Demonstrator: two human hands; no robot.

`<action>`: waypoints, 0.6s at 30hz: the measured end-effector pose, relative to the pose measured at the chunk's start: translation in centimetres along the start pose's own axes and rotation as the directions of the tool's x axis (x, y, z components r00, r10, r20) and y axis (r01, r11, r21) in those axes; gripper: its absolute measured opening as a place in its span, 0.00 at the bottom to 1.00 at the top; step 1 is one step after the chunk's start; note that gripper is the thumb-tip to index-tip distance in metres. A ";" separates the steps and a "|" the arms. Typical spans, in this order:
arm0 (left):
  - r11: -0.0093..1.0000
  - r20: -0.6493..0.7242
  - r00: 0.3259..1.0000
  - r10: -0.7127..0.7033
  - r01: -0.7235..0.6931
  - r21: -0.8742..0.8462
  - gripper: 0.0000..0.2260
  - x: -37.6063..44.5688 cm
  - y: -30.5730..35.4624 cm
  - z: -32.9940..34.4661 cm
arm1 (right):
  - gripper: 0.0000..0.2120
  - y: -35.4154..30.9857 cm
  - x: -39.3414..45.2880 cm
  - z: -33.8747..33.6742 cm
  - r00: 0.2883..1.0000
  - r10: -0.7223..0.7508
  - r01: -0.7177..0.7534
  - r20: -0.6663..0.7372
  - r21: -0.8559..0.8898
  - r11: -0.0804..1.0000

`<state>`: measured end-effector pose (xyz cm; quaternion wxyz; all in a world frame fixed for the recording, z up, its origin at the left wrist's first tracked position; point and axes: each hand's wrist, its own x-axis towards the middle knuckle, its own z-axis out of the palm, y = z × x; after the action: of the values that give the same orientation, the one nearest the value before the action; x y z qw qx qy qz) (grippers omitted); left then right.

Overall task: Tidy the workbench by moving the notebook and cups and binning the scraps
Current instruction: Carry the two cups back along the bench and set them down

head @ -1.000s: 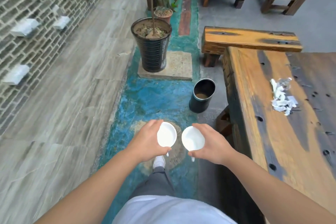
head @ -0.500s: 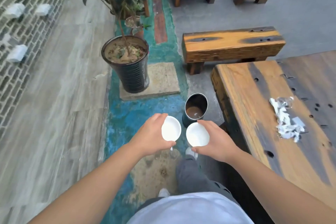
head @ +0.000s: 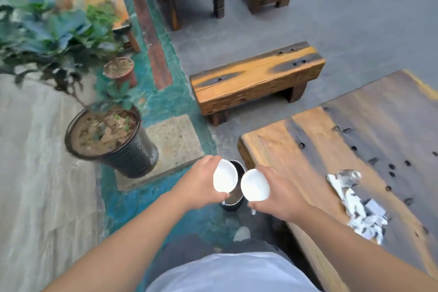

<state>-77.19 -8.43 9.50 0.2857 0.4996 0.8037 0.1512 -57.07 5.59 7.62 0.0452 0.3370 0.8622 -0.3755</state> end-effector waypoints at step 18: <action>0.742 0.558 0.655 0.510 -0.663 0.101 0.43 29.6 8.7 2.6 | 0.45 6.8 6.5 -1.3 0.579 0.744 -0.616 -0.334 0.419 0.668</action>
<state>-79.36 21.77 2.94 0.3382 0.7925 0.5072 -0.0192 -57.70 13.35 2.17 -0.0718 0.7282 0.5902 -0.3410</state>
